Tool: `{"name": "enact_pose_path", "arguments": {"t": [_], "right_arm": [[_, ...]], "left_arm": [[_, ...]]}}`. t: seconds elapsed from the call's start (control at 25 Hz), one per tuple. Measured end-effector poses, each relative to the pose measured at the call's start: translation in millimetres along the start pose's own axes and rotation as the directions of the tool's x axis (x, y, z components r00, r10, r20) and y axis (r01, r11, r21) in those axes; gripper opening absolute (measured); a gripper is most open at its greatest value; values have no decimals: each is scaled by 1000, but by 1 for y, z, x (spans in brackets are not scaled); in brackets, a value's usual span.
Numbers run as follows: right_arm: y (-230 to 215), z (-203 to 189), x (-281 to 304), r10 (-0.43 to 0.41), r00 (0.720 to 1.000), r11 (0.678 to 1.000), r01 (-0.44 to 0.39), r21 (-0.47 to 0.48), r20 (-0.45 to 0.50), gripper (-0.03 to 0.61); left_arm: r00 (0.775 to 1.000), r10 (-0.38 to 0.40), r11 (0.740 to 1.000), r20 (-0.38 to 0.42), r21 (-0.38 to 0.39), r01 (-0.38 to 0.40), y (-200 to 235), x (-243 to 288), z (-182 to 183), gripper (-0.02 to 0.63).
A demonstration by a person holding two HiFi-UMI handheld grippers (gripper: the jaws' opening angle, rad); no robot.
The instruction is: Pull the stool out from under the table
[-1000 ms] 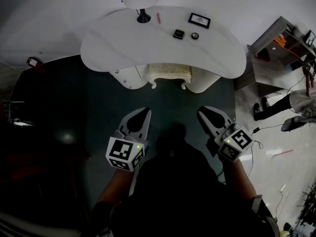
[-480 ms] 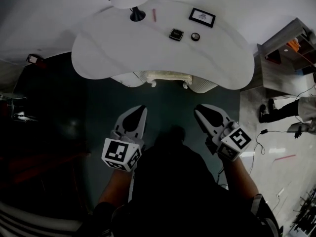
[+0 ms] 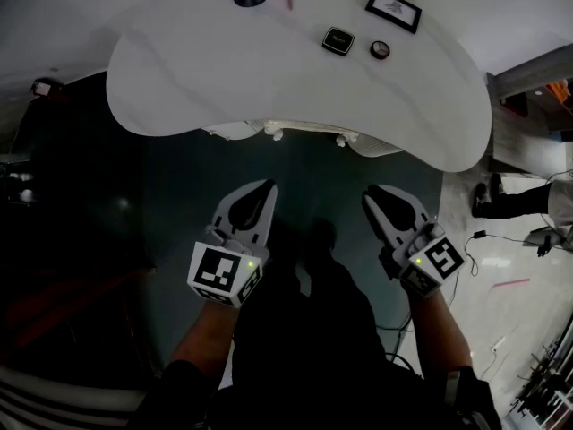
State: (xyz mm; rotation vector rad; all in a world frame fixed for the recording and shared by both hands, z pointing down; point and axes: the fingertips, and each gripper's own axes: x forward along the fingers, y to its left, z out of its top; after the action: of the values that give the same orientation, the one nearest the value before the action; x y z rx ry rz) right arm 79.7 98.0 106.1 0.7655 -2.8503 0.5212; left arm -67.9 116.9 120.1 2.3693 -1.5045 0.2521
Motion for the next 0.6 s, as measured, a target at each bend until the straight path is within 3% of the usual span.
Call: {"name": "enact_pose_path", "arguments": {"t": [0.16,0.32,0.6], "right_arm": [[-21,-33,27,-11,1000,1000,11,-1,13,21],[-58,-87,48,-29,999,999,29,-27,20,21],[-151,-193,81,-109,993,993,106,46,49,36]], "left_arm": [[999,-23,999,-23,23,24,31,29,-46,15],[999,9,993,-34,117,-5,64,68,-104,15],[1000,28,996,14,83,-30,116,144,-192,18]]}}
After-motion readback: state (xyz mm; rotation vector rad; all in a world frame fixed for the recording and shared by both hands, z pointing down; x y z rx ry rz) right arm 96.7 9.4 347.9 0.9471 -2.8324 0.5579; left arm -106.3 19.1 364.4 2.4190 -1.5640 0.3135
